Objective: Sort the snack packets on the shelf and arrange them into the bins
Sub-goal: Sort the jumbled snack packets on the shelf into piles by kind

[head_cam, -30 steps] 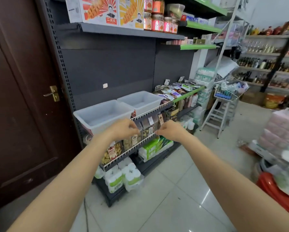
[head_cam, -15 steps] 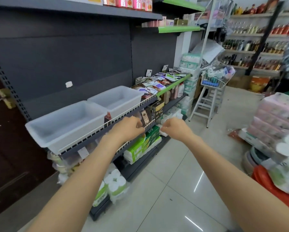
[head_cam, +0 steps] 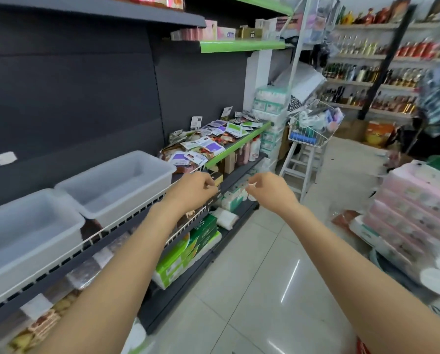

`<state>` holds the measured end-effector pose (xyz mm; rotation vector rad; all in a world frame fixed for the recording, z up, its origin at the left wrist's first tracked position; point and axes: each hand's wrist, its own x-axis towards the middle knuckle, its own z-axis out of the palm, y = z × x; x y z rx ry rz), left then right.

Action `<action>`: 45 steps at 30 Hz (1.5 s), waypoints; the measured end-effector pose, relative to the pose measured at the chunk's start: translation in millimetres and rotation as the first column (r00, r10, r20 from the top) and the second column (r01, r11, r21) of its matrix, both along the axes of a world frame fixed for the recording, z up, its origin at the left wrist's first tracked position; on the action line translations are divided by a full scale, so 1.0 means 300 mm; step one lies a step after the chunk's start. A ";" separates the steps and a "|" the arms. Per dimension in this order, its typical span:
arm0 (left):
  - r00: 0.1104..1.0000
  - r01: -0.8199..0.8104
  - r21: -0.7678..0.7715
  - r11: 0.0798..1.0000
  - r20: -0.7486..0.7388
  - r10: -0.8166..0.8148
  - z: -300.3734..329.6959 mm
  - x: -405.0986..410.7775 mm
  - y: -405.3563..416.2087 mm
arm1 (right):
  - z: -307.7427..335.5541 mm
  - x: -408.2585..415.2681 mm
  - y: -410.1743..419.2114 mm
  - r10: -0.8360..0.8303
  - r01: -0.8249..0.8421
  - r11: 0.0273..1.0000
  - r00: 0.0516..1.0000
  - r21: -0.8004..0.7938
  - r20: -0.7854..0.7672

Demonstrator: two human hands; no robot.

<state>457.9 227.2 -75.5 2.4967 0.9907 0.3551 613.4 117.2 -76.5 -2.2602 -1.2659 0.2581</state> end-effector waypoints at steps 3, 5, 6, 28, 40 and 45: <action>1.000 0.010 0.012 1.000 -0.003 -0.010 -0.003 0.170 0.089 | -0.004 0.151 0.089 -0.020 0.020 1.000 1.000 0.009 0.003; 1.000 0.001 0.023 1.000 -0.001 -0.001 -0.006 0.277 0.159 | -0.009 0.251 0.161 -0.024 0.024 1.000 1.000 0.003 0.009; 1.000 0.003 0.030 1.000 -0.001 -0.003 -0.006 0.332 0.202 | -0.011 0.303 0.200 -0.029 0.029 1.000 1.000 0.001 0.008; 0.981 0.190 -0.112 0.975 0.069 -0.183 -0.040 1.470 0.967 | -0.065 1.448 0.926 -0.135 0.135 0.990 0.991 0.038 -0.005; 0.995 0.062 -0.125 0.990 0.081 -0.052 -0.060 2.217 1.350 | -0.053 2.227 1.317 -0.015 0.015 1.000 1.000 -0.005 -0.024; 0.995 0.059 -0.074 0.996 0.090 -0.052 -0.087 2.436 1.519 | -0.086 2.458 1.493 0.019 -0.020 1.000 0.999 -0.022 -0.029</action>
